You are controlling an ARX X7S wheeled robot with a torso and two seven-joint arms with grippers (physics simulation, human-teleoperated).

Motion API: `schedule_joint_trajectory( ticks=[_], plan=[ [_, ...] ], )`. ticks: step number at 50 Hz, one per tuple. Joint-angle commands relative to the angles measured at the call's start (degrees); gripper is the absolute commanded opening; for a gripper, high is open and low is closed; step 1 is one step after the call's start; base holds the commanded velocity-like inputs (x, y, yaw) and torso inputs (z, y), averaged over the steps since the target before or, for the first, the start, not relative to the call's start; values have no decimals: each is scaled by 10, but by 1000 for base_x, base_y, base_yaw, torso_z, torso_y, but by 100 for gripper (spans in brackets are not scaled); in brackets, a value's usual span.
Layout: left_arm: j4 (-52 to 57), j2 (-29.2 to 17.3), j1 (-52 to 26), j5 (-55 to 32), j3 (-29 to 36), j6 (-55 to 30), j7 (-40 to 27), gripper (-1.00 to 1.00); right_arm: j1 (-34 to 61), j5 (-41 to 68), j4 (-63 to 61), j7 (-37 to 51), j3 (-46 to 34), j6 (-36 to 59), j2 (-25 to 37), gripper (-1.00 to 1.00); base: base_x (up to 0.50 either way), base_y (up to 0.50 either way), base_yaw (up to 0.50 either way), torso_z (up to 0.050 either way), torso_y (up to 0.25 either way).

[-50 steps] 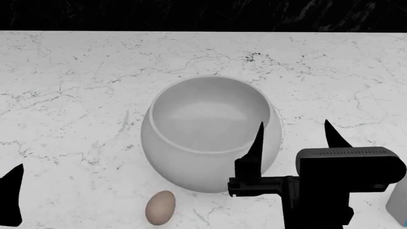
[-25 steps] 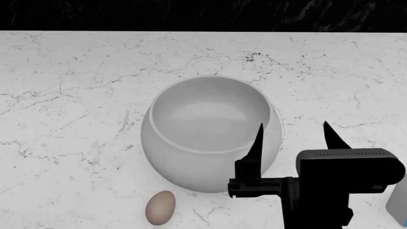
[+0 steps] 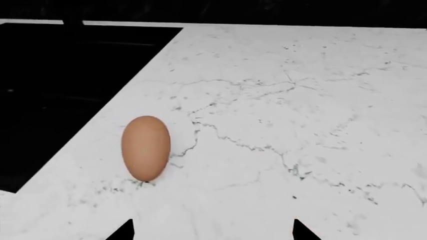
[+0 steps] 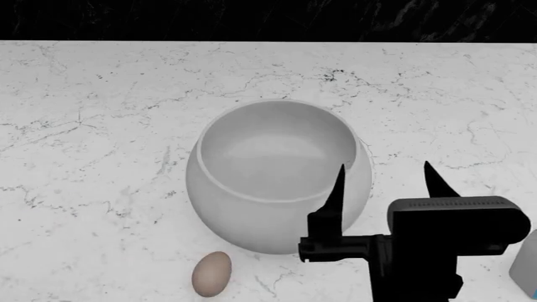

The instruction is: Place the eggs and milk next to the bowl.

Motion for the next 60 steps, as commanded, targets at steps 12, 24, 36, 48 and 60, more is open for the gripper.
schedule_joint_trajectory(
  ticks=[12,24,36,48,60],
  plan=[
    [-121,-16,-55,84,92,65,30,100,3,3,-5,6,-4,7,3,100,0,0,0,0,0],
    [-177,-20,-87,116,130,97,50,100,11,3,0,6,-10,10,3,100,0,0,0,0,0],
    [-271,-12,-132,153,166,139,72,100,16,1,11,5,-14,6,2,100,0,0,0,0,0],
    [-349,-5,-173,190,203,176,88,100,20,1,13,9,-17,8,3,100,0,0,0,0,0],
    [-436,6,-216,221,232,215,108,100,23,-1,21,10,-21,6,2,100,0,0,0,0,0]
  ],
)
